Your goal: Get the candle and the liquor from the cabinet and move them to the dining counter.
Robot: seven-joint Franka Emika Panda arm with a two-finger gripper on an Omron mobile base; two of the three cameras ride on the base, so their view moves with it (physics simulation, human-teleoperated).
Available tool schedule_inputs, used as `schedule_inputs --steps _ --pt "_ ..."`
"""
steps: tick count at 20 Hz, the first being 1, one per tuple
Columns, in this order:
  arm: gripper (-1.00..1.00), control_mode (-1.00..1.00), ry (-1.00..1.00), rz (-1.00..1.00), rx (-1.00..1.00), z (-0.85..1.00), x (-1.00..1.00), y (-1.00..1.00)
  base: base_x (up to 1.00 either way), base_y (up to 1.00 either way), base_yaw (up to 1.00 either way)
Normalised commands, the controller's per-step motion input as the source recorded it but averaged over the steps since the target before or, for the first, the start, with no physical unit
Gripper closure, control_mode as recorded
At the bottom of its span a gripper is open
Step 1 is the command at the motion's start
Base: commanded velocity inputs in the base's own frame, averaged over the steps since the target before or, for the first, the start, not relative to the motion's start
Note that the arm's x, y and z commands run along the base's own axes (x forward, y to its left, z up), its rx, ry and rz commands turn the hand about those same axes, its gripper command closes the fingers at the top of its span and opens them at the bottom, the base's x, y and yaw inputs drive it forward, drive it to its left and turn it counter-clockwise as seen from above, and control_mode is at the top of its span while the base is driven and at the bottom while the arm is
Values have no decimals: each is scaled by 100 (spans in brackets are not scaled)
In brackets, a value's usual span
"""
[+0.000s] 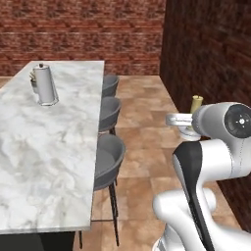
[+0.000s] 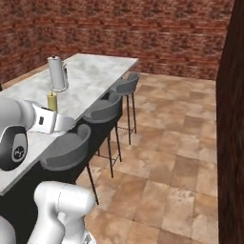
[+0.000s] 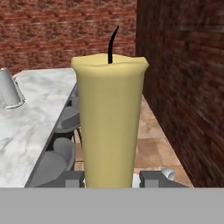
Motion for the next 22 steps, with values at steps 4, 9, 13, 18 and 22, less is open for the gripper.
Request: schedule_inputs --steps 4,9,13,18,22 --pt "100 100 0 0 0 0 0 0 54 -41 18" --pt "100 100 0 0 0 0 0 0 55 -35 25" --pt "100 100 0 0 0 0 0 0 53 -34 27" --pt "100 100 0 0 0 0 0 0 45 -33 34" --pt "100 100 0 0 0 0 0 0 41 -29 41"
